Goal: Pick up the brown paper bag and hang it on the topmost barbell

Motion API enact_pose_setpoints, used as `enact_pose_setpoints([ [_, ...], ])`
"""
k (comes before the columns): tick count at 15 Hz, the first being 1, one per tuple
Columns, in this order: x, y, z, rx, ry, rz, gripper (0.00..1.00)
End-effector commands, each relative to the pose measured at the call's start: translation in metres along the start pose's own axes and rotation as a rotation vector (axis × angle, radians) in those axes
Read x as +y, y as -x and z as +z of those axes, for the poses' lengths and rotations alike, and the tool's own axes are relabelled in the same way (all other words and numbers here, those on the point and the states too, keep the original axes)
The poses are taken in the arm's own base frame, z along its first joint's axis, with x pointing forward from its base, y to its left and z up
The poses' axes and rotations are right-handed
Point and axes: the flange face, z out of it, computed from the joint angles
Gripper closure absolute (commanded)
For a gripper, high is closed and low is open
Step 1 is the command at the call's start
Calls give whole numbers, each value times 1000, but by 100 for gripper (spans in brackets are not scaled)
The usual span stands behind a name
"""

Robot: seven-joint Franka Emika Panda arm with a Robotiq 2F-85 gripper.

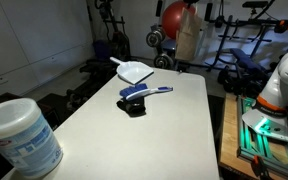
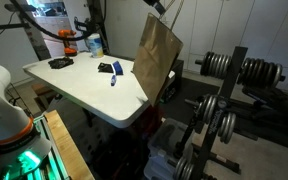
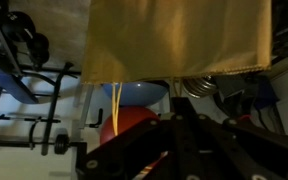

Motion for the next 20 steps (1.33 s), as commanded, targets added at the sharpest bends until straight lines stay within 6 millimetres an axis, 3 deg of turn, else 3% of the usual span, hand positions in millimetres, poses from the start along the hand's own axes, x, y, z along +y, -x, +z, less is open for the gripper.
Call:
enact_pose_setpoints([
  [1, -24, -5, 30, 9, 88, 129, 98],
  [14, -68, -25, 95, 32, 311, 468, 97],
  [20, -95, -17, 123, 34, 373, 490, 97],
])
